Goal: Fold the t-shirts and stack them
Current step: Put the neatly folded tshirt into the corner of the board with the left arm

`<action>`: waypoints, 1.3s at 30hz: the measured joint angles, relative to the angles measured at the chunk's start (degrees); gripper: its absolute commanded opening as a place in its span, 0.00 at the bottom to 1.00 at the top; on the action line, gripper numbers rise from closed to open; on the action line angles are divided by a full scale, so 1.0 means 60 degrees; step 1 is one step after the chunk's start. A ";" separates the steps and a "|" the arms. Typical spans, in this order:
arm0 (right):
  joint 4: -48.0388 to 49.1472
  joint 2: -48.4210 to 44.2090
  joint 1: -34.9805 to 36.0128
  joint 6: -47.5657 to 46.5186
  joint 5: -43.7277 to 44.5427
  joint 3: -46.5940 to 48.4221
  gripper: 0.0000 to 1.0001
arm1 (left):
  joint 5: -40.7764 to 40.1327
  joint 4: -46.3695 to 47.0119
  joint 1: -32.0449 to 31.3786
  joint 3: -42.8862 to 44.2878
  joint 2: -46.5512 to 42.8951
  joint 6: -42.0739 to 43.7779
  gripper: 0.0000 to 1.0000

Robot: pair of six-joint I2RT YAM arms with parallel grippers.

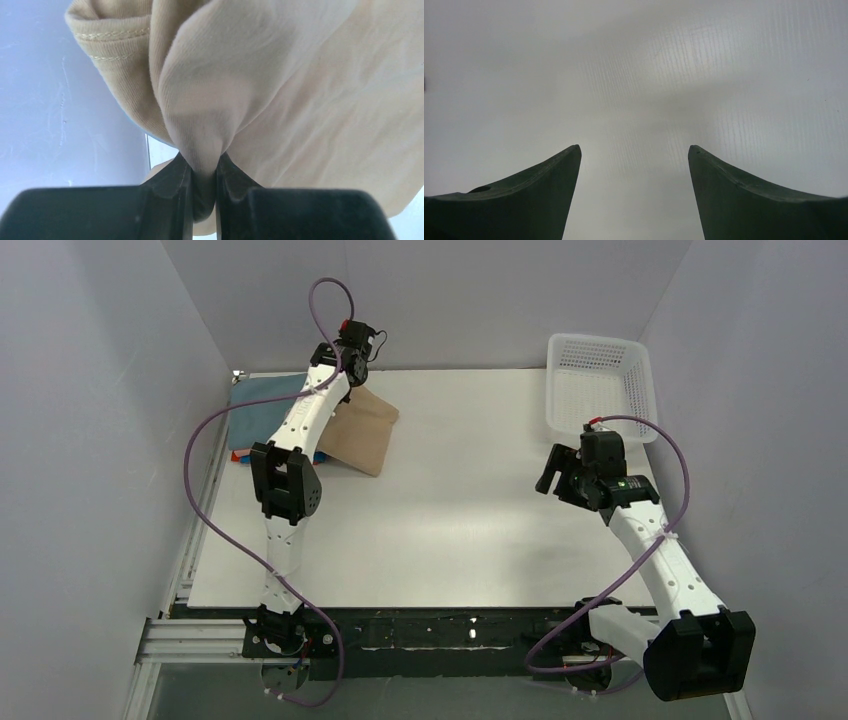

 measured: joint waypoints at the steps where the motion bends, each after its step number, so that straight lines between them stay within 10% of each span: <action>1: 0.0011 0.0062 0.0000 -0.0007 -0.0004 0.0000 0.86 | -0.0058 0.0084 0.0033 0.0026 -0.0007 0.0055 0.00; 39: 0.0178 0.0656 -0.0004 -0.0109 -0.0044 0.0062 0.85 | -0.0015 0.0750 0.0426 0.0634 -0.2455 0.0940 0.00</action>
